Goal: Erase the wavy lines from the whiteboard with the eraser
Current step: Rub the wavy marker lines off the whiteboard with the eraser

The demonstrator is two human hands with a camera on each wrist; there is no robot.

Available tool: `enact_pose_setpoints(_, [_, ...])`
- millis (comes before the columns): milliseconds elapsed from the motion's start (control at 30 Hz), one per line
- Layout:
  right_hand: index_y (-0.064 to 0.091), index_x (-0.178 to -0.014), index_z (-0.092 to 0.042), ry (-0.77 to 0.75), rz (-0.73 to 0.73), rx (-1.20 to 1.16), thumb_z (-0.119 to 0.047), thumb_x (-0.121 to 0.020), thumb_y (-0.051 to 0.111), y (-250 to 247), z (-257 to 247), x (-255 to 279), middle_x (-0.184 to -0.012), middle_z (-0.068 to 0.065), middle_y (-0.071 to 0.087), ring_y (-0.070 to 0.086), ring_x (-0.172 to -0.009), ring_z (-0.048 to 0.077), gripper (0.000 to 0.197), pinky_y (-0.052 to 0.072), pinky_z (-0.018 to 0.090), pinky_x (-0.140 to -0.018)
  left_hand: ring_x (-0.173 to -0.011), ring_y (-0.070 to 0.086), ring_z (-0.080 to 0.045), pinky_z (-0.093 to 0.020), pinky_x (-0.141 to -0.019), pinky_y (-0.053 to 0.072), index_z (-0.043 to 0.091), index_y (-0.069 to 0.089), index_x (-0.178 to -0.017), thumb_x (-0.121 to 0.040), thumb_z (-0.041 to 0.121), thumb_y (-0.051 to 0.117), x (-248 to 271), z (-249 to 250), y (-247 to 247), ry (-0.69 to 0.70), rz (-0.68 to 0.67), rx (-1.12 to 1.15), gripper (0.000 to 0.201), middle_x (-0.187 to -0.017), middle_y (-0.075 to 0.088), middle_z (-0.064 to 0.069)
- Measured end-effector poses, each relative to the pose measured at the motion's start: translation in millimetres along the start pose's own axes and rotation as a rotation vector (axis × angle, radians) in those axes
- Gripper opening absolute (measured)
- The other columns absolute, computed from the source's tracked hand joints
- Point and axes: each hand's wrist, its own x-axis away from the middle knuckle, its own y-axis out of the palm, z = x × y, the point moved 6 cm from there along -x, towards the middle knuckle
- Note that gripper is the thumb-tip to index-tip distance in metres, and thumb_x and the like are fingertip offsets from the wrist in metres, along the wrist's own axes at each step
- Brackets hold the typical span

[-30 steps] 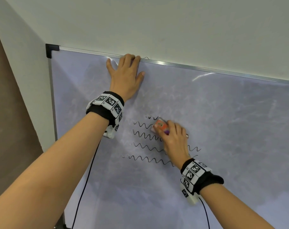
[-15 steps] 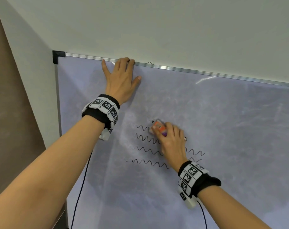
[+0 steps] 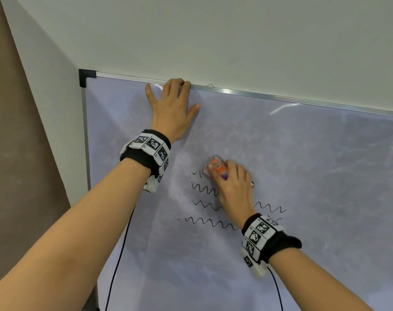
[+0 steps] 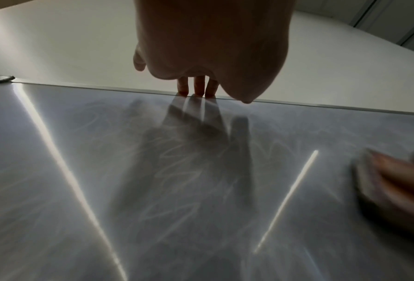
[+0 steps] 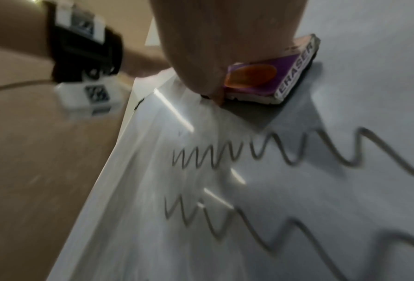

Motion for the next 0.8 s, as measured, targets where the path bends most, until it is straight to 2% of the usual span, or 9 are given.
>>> enact_pose_setpoints(67, [0.054, -0.132, -0.021, 0.106, 0.077, -0.049, 0.003, -0.068, 0.072, -10, 8, -20, -0.12, 0.024, 0.051, 0.046, -0.101, 0.037, 0.07, 0.041, 0.045, -0.08, -0.127, 0.037, -0.022, -0.067, -0.106, 0.007, 0.016, 0.044, -0.132, -0.094, 0.046, 0.038, 1, 1, 1, -0.007, 0.001, 0.001, 0.049, -0.134, 0.043, -0.005])
enact_pose_setpoints(133, [0.05, -0.134, -0.021, 0.133, 0.106, -0.064, 0.003, -0.072, 0.069, -13, 7, -32, -0.121, 0.025, 0.05, 0.046, -0.101, 0.038, 0.069, 0.04, 0.045, -0.078, -0.127, 0.037, -0.023, -0.067, -0.106, 0.008, 0.016, 0.044, -0.132, -0.094, 0.046, 0.038, 1, 2, 2, -0.009, 0.002, 0.0, 0.049, -0.133, 0.043, -0.005])
enact_pose_setpoints(267, [0.054, -0.131, -0.022, -0.007, 0.016, -0.028, 0.006, -0.058, 0.073, 9, -17, -9, -0.12, 0.024, 0.052, 0.05, -0.099, 0.038, 0.08, 0.043, 0.045, -0.079, -0.128, 0.036, -0.022, -0.067, -0.106, 0.007, 0.016, 0.044, -0.132, -0.094, 0.046, 0.039, 1, 0, 2, -0.013, 0.006, 0.005, 0.049, -0.134, 0.042, -0.005])
enact_pose_setpoints(367, [0.056, -0.129, -0.023, -0.163, -0.081, -0.003, 0.002, -0.054, 0.08, 32, -35, 30, -0.121, 0.022, 0.051, 0.055, -0.099, 0.038, 0.083, 0.048, 0.046, -0.08, -0.129, 0.035, -0.021, -0.067, -0.106, 0.006, 0.016, 0.043, -0.133, -0.094, 0.045, 0.04, 1, 1, 0, -0.007, -0.003, 0.019, 0.049, -0.135, 0.041, -0.004])
enact_pose_setpoints(433, [0.057, -0.129, -0.024, -0.201, -0.092, 0.003, -0.001, -0.052, 0.083, 33, -37, 36, -0.121, 0.02, 0.048, 0.055, -0.098, 0.037, 0.084, 0.049, 0.045, -0.079, -0.129, 0.035, -0.021, -0.067, -0.106, 0.006, 0.016, 0.043, -0.134, -0.094, 0.045, 0.04, 1, 0, 0, -0.004, -0.004, 0.013, 0.05, -0.135, 0.042, -0.005])
enact_pose_setpoints(567, [0.055, -0.131, -0.027, -0.061, -0.019, -0.04, -0.004, -0.067, 0.079, 13, -27, -6, -0.12, 0.021, 0.053, 0.052, -0.098, 0.035, 0.072, 0.045, 0.043, -0.079, -0.128, 0.037, -0.022, -0.068, -0.105, 0.008, 0.015, 0.045, -0.132, -0.093, 0.045, 0.042, 2, 1, 2, -0.012, 0.01, 0.022, 0.05, -0.133, 0.043, -0.005])
enact_pose_setpoints(633, [0.054, -0.132, -0.025, -0.003, 0.023, -0.066, -0.002, -0.069, 0.075, 5, -26, -30, -0.119, 0.021, 0.051, 0.047, -0.097, 0.033, 0.07, 0.041, 0.042, -0.078, -0.127, 0.037, -0.022, -0.068, -0.105, 0.009, 0.015, 0.045, -0.132, -0.093, 0.046, 0.042, 2, 2, 2, -0.019, 0.014, 0.02, 0.05, -0.133, 0.043, -0.006])
enact_pose_setpoints(733, [0.049, -0.134, -0.024, -0.037, 0.036, -0.079, -0.002, -0.071, 0.073, 10, -34, -30, -0.119, 0.022, 0.05, 0.044, -0.098, 0.032, 0.071, 0.039, 0.042, -0.078, -0.128, 0.037, -0.022, -0.068, -0.105, 0.009, 0.015, 0.044, -0.132, -0.093, 0.046, 0.041, 1, 2, 3, -0.021, 0.012, 0.012, 0.05, -0.134, 0.043, -0.005])
enact_pose_setpoints(800, [0.047, -0.136, -0.024, -0.126, -0.022, -0.065, -0.003, -0.068, 0.075, 27, -42, -3, -0.121, 0.022, 0.049, 0.047, -0.101, 0.034, 0.076, 0.044, 0.044, -0.082, -0.129, 0.037, -0.021, -0.069, -0.105, 0.009, 0.015, 0.044, -0.133, -0.093, 0.046, 0.041, 1, 0, 2, -0.015, 0.016, 0.011, 0.05, -0.134, 0.043, -0.005])
